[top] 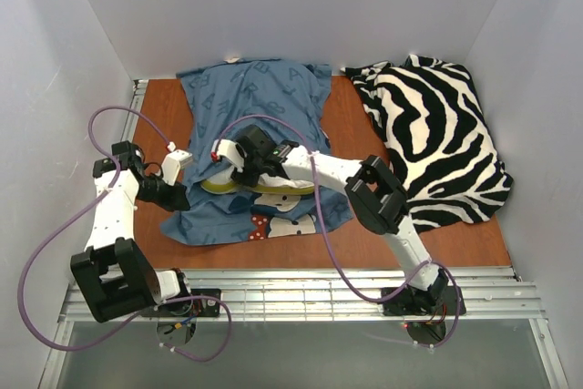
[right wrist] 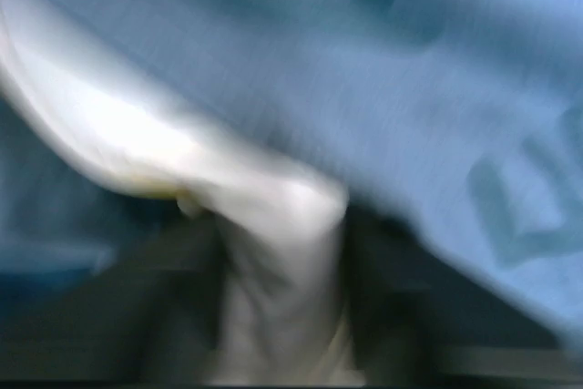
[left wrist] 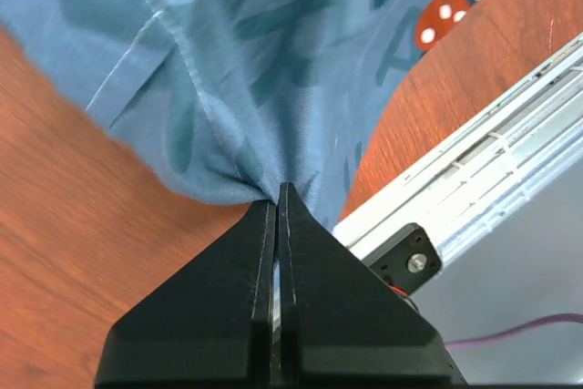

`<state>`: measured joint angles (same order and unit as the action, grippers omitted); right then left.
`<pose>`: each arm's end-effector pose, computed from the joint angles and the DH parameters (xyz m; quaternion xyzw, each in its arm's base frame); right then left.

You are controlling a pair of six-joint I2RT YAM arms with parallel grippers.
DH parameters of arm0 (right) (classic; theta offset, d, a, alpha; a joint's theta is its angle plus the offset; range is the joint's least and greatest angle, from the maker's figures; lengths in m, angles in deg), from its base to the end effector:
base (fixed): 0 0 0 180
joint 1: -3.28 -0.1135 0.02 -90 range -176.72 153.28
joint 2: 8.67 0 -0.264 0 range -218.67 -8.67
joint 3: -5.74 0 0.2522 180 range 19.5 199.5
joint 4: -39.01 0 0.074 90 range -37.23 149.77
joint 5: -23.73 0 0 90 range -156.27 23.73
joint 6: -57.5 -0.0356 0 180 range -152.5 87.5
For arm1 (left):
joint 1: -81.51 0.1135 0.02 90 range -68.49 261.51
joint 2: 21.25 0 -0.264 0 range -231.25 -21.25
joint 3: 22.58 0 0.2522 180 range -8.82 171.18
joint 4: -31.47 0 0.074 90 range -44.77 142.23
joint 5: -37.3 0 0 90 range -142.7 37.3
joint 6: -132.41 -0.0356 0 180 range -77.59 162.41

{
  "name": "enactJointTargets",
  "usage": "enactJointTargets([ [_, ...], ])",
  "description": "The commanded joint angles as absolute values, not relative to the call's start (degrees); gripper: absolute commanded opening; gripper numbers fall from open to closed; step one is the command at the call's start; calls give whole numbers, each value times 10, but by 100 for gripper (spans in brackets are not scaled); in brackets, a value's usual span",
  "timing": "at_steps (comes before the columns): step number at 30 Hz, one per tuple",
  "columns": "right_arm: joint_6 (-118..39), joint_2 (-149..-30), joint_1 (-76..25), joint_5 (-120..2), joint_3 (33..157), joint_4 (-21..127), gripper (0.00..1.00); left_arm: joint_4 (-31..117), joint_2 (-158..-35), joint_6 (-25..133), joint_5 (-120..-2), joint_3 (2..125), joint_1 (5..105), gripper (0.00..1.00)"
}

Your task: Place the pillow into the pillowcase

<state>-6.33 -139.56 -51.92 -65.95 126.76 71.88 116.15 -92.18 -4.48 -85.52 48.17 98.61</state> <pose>0.2976 0.4286 0.1955 -0.5981 0.6940 0.1029 0.3874 0.1923 0.0390 0.2587 0.2586 0.9228 -0.2166 0.1860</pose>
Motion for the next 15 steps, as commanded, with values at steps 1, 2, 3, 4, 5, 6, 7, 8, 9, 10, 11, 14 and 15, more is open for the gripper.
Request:
enactJointTargets([
  [1, -82, -1283, -488, -528, 1161, 752, 69, 1180, -927, -39, -839, 481, 1002, 0],
  [2, -75, -1252, -488, -501, 1136, 754, 74, 1181, -932, -53, -845, 480, 1002, 0],
  [3, -70, -1196, -487, -482, 1082, 755, 75, 1177, -940, -58, -843, 476, 1003, 0],
  [4, -57, -1169, -487, -468, 1057, 755, 74, 1164, -945, -63, -840, 473, 1002, 0],
  [5, -50, -1146, -486, -446, 1037, 758, 72, 1161, -947, -68, -833, 465, 1003, 4],
  [6, -45, -1114, -485, -440, 1005, 767, 65, 1159, -950, -85, -830, 464, 1004, 11],
  [7, -44, -1101, -485, -438, 993, 772, 61, 1155, -948, -92, -832, 466, 1003, 16],
  [8, -40, -1091, -481, -426, 982, 782, 58, 1156, -946, -97, -839, 479, 1003, 22],
  [9, -39, -1075, -480, -420, 962, 795, 49, 1160, -942, -102, -865, 494, 1003, 30],
  [10, -39, -1066, -478, -417, 947, 797, 46, 1164, -937, -103, -878, 508, 1003, 37],
  [11, -42, -1058, -477, -411, 933, 798, 43, 1164, -935, -102, -893, 522, 1003, 41],
  [14, -52, -1041, -476, -403, 880, 811, 34, 1174, -936, -106, -936, 576, 972, 48],
  [15, -59, -1039, -474, -396, 855, 818, 27, 1167, -935, -98, -940, 582, 926, 48],
])
